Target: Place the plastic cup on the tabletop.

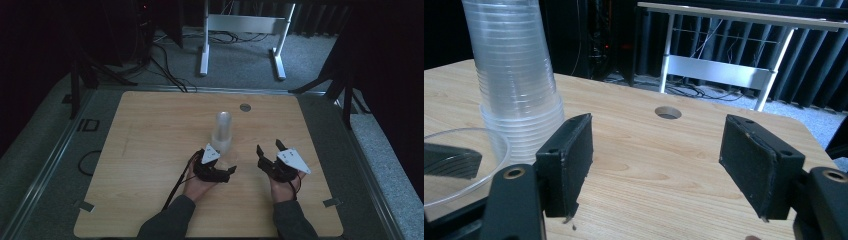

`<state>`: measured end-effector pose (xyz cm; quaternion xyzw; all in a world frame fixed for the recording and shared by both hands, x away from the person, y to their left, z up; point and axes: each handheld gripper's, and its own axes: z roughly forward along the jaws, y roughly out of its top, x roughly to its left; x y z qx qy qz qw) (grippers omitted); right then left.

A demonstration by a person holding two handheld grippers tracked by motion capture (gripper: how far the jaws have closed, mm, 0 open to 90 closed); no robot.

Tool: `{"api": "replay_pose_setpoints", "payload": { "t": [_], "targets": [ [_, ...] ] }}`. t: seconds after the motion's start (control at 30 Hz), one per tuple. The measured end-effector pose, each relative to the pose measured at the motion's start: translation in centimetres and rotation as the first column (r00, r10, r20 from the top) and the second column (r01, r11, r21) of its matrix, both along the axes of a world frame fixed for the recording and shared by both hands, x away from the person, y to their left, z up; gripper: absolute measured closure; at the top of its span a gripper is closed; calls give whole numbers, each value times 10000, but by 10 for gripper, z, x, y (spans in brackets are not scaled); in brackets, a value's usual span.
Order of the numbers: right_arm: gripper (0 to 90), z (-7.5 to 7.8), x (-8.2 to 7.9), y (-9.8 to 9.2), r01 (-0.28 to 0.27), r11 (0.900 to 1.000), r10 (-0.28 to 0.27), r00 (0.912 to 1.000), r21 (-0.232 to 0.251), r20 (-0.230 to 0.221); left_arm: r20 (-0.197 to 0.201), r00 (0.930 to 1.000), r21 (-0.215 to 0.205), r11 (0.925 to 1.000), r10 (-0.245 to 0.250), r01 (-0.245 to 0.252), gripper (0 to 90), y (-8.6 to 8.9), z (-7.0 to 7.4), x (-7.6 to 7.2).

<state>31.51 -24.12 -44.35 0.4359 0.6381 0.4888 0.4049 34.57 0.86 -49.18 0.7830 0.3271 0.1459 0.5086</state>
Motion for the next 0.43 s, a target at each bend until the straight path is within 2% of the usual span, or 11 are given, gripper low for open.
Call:
{"api": "replay_pose_setpoints", "payload": {
  "t": [0.13,0.43],
  "targets": [
    [292,0,0,0,9,10000,-9,10000,16,12,-49,9999,-112,9998,140,-140,144,6,-2,-1],
    [292,0,0,0,14,10000,-14,10000,14,-2,-270,9996,-10,9999,101,-101,143,16,-3,-8]
  ]
}}
